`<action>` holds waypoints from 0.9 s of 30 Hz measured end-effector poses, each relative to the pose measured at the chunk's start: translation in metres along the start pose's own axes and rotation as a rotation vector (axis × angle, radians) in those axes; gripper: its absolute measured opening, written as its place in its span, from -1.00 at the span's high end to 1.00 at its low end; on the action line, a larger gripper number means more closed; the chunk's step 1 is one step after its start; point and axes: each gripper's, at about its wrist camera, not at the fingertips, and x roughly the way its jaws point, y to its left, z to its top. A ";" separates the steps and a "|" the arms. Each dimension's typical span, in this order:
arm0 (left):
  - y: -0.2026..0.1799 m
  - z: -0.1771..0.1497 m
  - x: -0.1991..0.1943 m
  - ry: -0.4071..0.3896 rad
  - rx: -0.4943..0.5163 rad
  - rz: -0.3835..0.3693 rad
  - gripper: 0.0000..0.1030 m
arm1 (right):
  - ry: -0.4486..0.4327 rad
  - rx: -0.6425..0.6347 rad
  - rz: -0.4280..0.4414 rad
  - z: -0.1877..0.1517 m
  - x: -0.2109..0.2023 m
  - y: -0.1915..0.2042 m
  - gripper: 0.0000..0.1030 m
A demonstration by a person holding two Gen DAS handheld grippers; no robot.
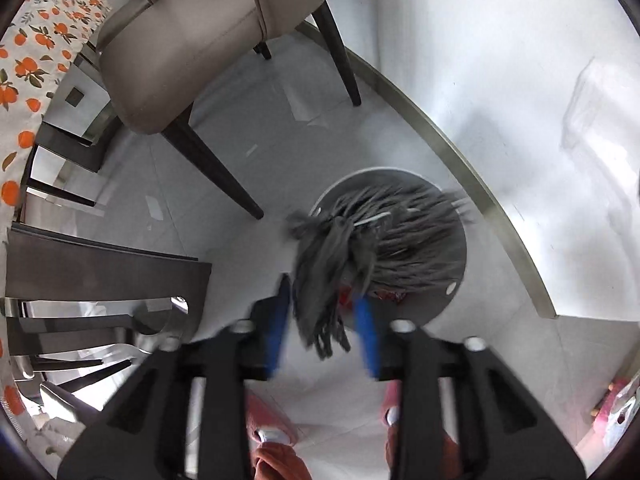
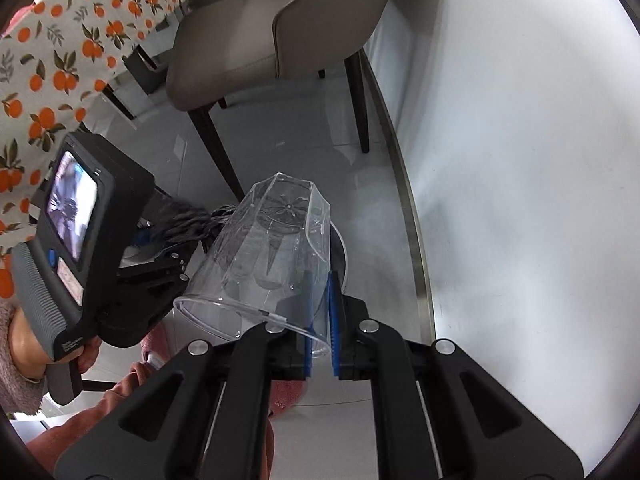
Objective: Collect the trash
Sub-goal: 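Open the left tool to drop the strands while the right tool drops the cup into the bin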
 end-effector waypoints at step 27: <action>0.033 -0.010 -0.018 -0.034 -0.038 0.000 -0.31 | 0.051 -0.040 -0.003 0.029 0.072 0.028 0.69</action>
